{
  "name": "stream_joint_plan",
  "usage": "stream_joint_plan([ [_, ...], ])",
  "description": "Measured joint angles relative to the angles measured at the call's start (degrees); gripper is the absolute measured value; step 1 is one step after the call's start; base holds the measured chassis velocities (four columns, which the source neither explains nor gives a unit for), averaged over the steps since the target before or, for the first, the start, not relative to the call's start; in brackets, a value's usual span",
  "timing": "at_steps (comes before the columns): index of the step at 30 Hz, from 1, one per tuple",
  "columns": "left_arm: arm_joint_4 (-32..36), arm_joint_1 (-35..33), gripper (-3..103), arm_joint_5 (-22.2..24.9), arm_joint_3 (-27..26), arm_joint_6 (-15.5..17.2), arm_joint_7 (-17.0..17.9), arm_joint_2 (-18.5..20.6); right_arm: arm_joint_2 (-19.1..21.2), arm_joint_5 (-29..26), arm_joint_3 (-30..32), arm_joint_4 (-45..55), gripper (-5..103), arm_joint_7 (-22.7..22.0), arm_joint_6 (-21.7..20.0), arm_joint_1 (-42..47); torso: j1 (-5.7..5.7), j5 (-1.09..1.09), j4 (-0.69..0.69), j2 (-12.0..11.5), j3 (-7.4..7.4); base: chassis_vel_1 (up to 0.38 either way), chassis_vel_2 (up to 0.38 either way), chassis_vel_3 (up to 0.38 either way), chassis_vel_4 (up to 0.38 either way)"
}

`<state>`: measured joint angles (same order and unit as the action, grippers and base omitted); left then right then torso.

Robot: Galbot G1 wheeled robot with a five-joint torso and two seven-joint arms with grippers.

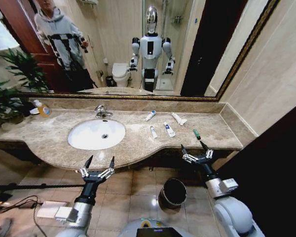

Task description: Pick up the trash from the sink and place it in the trash bin.

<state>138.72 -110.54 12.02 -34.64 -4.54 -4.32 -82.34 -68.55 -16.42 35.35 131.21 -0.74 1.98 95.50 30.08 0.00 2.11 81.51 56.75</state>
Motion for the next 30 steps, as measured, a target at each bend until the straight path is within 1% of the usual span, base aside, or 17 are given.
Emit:
stream_joint_plan([
  [13,0.00,0.00,100,0.00,0.00,0.00,0.00,0.00,0.15,0.50,0.13,-3.52,100,0.34,1.11,-1.84,0.00,0.00,0.00,0.00,0.00,0.000,0.000,0.000,0.000],
  [19,0.00,0.00,100,0.00,0.00,0.00,0.00,0.00,0.54,0.35,0.26,-5.38,100,-0.03,0.71,-3.46,0.00,0.00,0.00,0.00,0.00,0.000,0.000,0.000,0.000],
  [23,0.00,0.00,100,0.00,0.00,0.00,0.00,-0.01,1.19,-0.24,0.50,-6.48,100,-0.77,-0.80,-4.94,0.00,0.00,0.00,0.00,0.00,0.000,0.000,0.000,0.000],
  [25,0.00,0.00,100,0.00,0.00,0.00,0.00,0.00,1.79,-0.52,0.52,-7.58,100,-1.26,-2.23,-6.38,0.00,0.00,-0.01,0.00,0.00,0.000,0.000,0.000,0.000],
  [26,0.00,0.00,100,0.00,0.00,0.00,0.00,0.00,1.79,-0.52,0.52,-7.58,100,-1.26,-2.23,-6.38,0.00,0.00,-0.01,0.00,0.00,0.000,0.000,0.000,0.000],
  [29,0.00,0.00,100,0.00,0.00,0.00,0.00,0.00,2.43,-0.86,0.26,-9.19,100,-1.86,-4.49,-8.97,0.00,0.01,0.00,0.00,0.00,0.000,0.000,0.000,0.000],
  [30,0.00,0.00,100,0.00,0.00,0.00,0.00,0.00,2.43,-0.86,0.26,-9.19,100,-1.86,-4.49,-8.97,0.00,0.01,0.00,0.00,0.00,0.000,0.000,0.000,0.000],
])
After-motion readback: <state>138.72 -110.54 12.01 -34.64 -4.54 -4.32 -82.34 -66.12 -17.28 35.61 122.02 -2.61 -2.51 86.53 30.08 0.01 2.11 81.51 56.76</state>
